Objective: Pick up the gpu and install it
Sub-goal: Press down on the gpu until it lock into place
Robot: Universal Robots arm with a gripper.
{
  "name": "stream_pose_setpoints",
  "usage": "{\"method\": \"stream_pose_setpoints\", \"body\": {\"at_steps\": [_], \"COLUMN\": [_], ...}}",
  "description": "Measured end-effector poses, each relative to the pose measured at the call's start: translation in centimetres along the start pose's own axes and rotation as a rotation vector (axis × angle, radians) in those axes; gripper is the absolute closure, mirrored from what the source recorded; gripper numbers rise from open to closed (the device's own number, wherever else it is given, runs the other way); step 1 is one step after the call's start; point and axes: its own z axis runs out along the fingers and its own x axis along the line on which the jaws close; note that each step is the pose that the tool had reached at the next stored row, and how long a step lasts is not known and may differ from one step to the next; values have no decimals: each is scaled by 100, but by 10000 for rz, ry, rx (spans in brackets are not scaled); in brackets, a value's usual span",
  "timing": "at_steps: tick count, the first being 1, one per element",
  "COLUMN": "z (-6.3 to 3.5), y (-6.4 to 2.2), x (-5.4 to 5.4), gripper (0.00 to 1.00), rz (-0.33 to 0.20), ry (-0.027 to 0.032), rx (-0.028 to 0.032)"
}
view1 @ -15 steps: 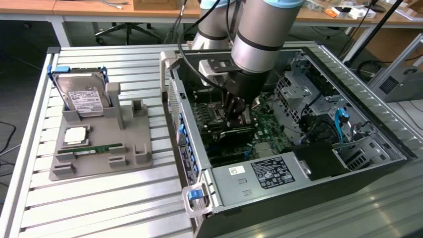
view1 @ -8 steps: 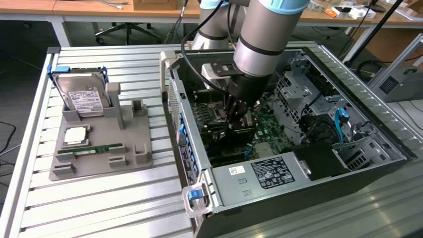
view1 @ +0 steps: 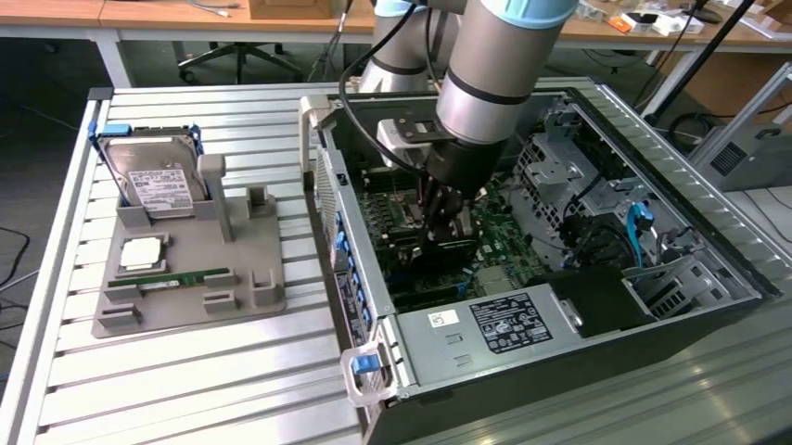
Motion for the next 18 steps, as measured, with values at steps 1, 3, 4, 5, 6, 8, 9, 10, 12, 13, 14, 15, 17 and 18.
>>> {"method": "stream_pose_setpoints", "body": {"at_steps": [1, 3, 4, 5, 6, 8, 9, 10, 12, 13, 14, 15, 17, 18], "z": [3, 12, 16, 21, 25, 31, 33, 37, 41, 41, 41, 39, 26, 31], "y": [0, 0, 0, -1, -1, -1, -2, -2, -3, -4, -4, -4, 4, 3], "x": [0, 1, 1, 1, 1, 2, 1, 1, 0, 0, 0, 0, 19, 16], "gripper": [89, 89, 89, 89, 89, 89, 89, 89, 89, 89, 89, 89, 89, 89], "rz": [-1, -5, -6, -8, -10, -13, -14, -15, -18, -19, -20, -20, -22, -22], "ry": [4, 5, 3, 1, 1, 5, 8, 7, 11, 14, 19, 24, 55, 44], "rx": [-1, -2, -1, 0, 0, -1, -3, -2, -5, -7, -9, -12, -27, -23]}}
